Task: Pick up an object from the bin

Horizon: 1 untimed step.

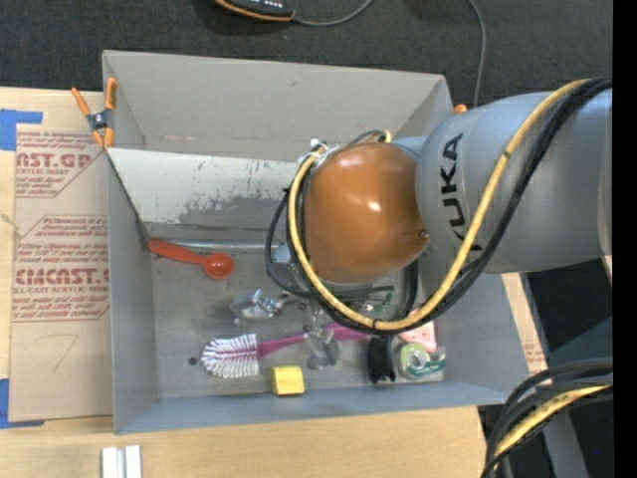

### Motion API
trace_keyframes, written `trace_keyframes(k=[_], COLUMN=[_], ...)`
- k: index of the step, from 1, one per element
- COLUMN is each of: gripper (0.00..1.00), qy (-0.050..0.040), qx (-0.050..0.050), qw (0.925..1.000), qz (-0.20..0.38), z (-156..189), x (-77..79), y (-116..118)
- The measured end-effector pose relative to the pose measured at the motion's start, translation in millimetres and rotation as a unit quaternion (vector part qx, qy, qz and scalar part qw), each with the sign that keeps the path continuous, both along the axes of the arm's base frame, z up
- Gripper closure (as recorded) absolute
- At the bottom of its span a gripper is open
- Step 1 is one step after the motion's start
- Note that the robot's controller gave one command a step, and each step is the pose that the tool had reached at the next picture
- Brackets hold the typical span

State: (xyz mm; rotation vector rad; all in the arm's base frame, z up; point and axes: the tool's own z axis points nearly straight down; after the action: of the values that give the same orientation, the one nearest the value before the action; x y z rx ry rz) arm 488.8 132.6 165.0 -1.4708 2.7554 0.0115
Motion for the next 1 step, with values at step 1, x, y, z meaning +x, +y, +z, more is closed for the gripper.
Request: trace_keyframes(k=[1], gripper=[0.0], qy=[-0.0021], qx=[0.004], qw=[0.9954], qz=[-0.095], z=[-65.2], x=[20.0], y=[14.4])
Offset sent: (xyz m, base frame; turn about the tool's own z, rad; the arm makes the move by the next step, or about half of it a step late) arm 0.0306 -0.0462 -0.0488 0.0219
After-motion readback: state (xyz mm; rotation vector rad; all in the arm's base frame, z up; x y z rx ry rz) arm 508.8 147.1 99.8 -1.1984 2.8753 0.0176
